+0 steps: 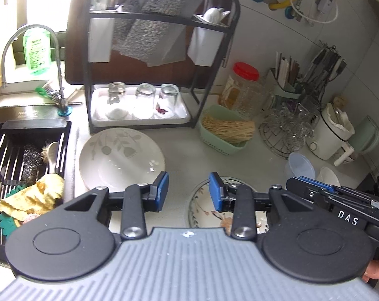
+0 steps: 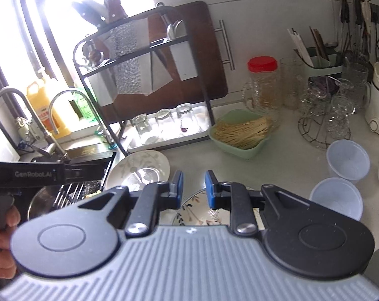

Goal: Organize plates and bowls
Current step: 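Move both grippers to the rim of the grey leaf-print plate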

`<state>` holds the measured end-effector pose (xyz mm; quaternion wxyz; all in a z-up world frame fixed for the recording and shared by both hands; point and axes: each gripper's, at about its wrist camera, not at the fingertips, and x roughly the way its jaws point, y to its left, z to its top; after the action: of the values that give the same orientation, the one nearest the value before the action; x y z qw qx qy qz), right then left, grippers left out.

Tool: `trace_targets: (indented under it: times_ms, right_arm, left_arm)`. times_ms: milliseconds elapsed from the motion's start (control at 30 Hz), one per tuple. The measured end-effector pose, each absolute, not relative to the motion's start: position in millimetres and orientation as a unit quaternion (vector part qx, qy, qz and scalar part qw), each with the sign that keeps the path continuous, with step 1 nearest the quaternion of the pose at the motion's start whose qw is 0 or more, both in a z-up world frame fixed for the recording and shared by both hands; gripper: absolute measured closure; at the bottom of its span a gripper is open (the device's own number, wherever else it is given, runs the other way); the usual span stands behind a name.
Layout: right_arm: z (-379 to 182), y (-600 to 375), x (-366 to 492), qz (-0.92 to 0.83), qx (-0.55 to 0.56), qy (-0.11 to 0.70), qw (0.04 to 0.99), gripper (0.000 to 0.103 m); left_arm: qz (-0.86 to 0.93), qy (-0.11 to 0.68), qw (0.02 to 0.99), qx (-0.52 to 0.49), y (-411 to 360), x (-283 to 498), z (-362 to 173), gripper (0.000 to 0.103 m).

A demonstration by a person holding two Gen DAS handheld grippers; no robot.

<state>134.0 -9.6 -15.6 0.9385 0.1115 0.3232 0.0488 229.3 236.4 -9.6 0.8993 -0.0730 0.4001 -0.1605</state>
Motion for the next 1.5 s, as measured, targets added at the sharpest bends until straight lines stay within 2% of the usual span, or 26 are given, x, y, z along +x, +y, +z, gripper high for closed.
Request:
trace_targets:
  times_ms: [333,667,833,933,1267,1333,1400,1500]
  right_arm:
    - [-16,27,150,0.097,0.087,0.327,0.936,0.080]
    - [-20,64,158,0.147,0.069,0.347,0.924,0.080]
    - [-27,71,166,0.145,0.074,0.362,0.918,0.080]
    - [-32,73,172,0.141,0.077,0.371,0.915,0.080]
    - [-53,69,206,0.113,0.072,0.394,0.909,0.079]
    - [-59,68,215,0.110,0.072,0.395,0.909,0.067]
    - [-64,66,223,0.103,0.074,0.391,0.911,0.043]
    - [-74,61,237,0.098,0.091,0.396,0.908,0.040]
  left_arm:
    - [-0.115,0.399,0.905,-0.095,283,214,-15,0.062]
    - [-0.078,0.388,0.910,-0.121,324,195,-19,0.056]
    - [-0.069,0.391,0.910,-0.119,332,201,-28,0.050]
    - [-0.071,0.392,0.909,-0.117,335,209,-35,0.042]
    - [-0.075,0.419,0.897,-0.117,341,266,-71,0.035]
    - [-0.076,0.429,0.893,-0.118,342,280,-81,0.034]
    - [-0.077,0.437,0.888,-0.116,342,294,-92,0.033]
    - [-0.075,0.450,0.883,-0.110,343,313,-108,0.033]
